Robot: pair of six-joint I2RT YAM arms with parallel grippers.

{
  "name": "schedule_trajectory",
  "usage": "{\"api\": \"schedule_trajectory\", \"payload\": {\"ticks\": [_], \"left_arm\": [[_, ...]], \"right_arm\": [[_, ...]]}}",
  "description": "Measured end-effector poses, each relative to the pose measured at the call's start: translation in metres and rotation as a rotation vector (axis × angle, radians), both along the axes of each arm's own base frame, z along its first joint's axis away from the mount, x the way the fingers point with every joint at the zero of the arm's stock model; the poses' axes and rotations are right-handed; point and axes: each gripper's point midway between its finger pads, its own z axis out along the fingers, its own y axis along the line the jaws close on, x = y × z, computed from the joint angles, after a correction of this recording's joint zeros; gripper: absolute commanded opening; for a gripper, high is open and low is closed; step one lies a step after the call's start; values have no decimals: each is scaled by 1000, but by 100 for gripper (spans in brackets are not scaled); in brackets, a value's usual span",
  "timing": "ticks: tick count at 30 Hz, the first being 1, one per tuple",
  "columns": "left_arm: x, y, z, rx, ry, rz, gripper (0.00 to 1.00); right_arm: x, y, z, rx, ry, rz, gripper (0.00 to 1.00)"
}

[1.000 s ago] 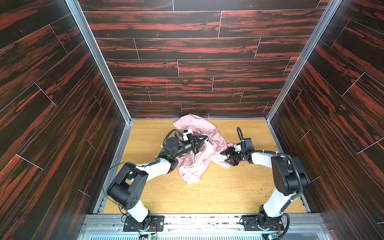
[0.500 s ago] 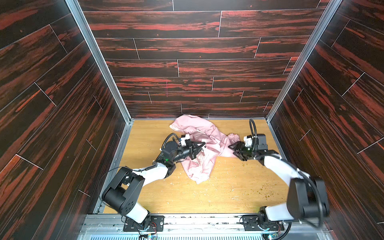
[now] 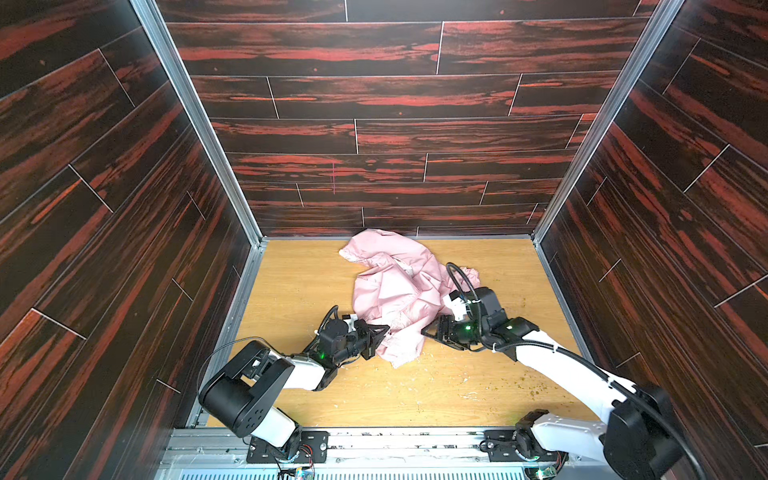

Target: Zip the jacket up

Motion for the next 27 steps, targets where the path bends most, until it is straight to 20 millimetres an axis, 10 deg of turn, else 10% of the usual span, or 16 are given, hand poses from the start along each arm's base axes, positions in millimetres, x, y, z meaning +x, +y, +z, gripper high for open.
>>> {"api": "schedule_trajectory", "payload": {"ticks": [27], "left_arm": [[-31,-2,-42,90,188,41,32]], "right_arm": [[10,18,13,21,-9,33,64]]}}
